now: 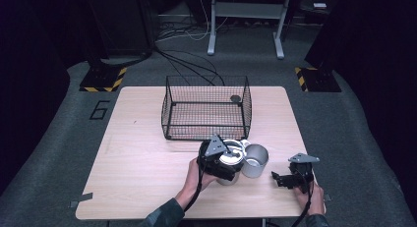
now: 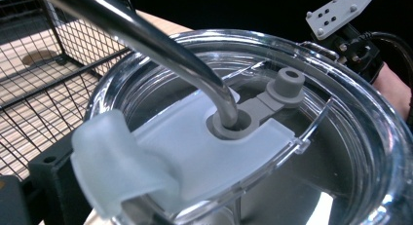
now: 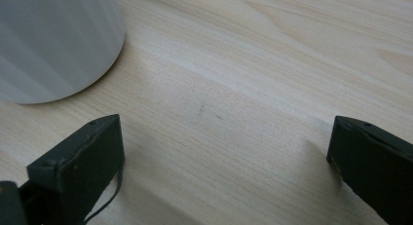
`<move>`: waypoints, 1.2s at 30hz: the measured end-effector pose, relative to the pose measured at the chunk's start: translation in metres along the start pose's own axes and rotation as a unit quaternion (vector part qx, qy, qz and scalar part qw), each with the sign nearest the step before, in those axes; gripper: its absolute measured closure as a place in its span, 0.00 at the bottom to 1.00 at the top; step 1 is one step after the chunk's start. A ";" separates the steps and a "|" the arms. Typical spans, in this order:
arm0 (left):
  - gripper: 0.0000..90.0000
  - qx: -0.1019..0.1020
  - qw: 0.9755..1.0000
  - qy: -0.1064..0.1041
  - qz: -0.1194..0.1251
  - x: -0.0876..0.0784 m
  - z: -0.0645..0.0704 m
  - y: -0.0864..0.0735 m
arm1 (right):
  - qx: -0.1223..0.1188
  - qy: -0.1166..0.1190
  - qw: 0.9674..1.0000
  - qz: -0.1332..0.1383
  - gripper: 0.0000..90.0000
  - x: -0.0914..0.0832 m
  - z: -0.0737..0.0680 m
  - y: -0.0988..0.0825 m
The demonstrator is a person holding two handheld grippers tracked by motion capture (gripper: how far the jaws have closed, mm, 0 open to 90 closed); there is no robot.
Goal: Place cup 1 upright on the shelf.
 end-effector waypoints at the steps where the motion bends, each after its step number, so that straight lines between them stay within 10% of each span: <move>1: 0.00 0.001 1.000 0.002 0.001 0.000 0.000 0.000 | 0.001 0.000 1.000 0.000 0.00 0.000 0.000 0.000; 25: 0.04 0.012 1.000 0.006 0.000 -0.002 0.000 0.001 | 0.000 0.000 1.000 0.000 0.00 0.000 0.000 0.000; 36: 0.04 0.022 1.000 0.019 0.011 -0.035 -0.008 0.009 | 0.000 0.000 1.000 0.000 0.00 0.000 0.000 0.000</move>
Point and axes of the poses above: each handheld gripper's, and its own axes: x roughly forward along the jaws, y roughly out of its top, z roughly to its right, the point moved 5 cm from there along x, roughly forward along the jaws, and after that the axes turned 8 degrees about x, right-handed, at the moved point
